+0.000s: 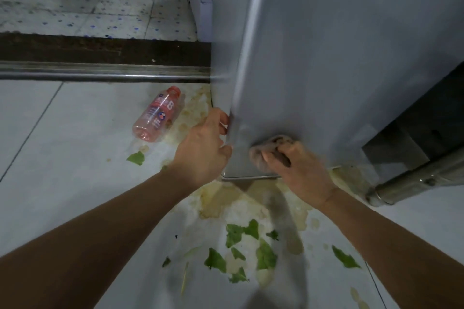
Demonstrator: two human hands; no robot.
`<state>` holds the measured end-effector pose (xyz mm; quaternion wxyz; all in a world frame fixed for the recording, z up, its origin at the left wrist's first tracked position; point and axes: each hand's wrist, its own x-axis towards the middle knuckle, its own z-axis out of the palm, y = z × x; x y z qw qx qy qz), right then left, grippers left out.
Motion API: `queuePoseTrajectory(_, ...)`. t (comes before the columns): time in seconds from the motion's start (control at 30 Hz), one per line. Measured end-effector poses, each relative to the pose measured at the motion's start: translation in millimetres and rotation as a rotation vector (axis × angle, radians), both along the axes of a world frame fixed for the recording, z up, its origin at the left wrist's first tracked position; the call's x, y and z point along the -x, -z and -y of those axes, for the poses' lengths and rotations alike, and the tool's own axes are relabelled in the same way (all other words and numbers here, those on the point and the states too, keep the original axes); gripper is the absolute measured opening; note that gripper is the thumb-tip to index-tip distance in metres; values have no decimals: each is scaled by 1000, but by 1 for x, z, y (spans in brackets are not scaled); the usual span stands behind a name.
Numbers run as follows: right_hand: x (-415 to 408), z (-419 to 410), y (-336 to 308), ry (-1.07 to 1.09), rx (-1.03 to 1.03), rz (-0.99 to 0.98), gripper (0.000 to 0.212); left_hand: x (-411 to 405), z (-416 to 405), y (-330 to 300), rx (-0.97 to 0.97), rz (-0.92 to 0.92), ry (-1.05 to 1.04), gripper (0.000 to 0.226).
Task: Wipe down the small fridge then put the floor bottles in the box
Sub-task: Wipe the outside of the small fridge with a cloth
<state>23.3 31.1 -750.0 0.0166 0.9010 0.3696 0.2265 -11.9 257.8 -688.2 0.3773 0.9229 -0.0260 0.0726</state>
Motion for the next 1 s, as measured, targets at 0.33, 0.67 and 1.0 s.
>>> queuePoseTrajectory(0.33,-12,29,-39,93,-411,391,14,-7,24,5,-48,17,-212,30)
queuePoseTrajectory(0.67,9,52,32,355,-410,-65,46,-7,25,8,-34,1,-229,34)
queuePoseTrajectory(1.0,-14,58,5,635,-1036,-74,51,-8,23,15,-56,27,-238,34)
